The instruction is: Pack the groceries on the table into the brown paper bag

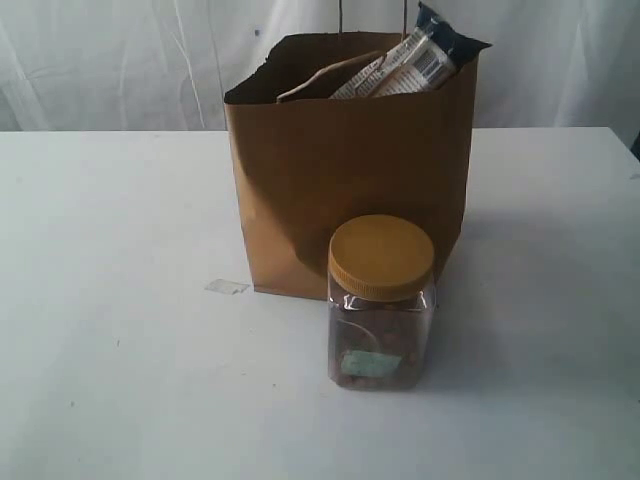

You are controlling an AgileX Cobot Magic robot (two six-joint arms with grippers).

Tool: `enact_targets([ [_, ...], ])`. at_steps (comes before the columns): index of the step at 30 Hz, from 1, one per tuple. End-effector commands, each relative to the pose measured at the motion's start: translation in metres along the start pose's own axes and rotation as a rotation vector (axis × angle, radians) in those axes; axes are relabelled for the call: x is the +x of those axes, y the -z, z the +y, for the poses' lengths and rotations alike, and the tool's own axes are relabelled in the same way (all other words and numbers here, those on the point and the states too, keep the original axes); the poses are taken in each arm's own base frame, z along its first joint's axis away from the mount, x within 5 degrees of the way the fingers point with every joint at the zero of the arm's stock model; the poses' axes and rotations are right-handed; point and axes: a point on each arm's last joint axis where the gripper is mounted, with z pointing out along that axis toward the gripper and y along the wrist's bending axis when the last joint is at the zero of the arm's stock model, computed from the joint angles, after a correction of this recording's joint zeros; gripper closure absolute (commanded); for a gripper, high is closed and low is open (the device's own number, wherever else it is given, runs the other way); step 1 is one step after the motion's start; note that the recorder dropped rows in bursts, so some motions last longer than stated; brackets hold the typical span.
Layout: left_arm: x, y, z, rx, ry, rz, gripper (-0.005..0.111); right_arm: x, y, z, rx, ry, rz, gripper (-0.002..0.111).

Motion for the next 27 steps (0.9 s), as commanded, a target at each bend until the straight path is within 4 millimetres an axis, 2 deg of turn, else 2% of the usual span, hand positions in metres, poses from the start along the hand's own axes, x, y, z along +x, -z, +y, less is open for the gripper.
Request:
enact_targets([
  [1, 0.000, 0.001, -0.002, 0.028, 0.005, -0.012, 0.107, -0.001, 0.000, 0.000, 0.007, -0.002, -0.013, 0.108],
  [14, 0.001, 0.001, -0.002, 0.029, 0.005, -0.008, 0.107, -0.001, 0.000, -0.001, 0.018, 0.033, -0.013, 0.108],
  [16, 0.004, 0.001, -0.003, 0.041, 0.002, 0.031, 0.107, -0.001, 0.000, -0.001, 0.018, 0.033, -0.013, 0.108],
  [18, 0.015, 0.003, -0.006, 0.079, -0.047, 0.150, 0.107, -0.001, 0.000, -0.001, 0.018, 0.033, -0.018, 0.108],
  [20, 0.028, 0.006, -0.007, 0.111, -0.120, 0.287, 0.107, -0.004, 0.000, -0.001, 0.018, 0.034, -0.056, 0.108],
  [23, 0.041, 0.011, -0.009, 0.151, -0.128, 0.433, 0.107, -0.013, 0.001, -0.001, 0.016, 0.013, -0.146, 0.108],
  [27, 0.039, 0.011, -0.009, 0.152, -0.128, 0.415, 0.107, -0.031, 0.006, -0.001, -0.004, -0.110, -0.352, 0.108],
])
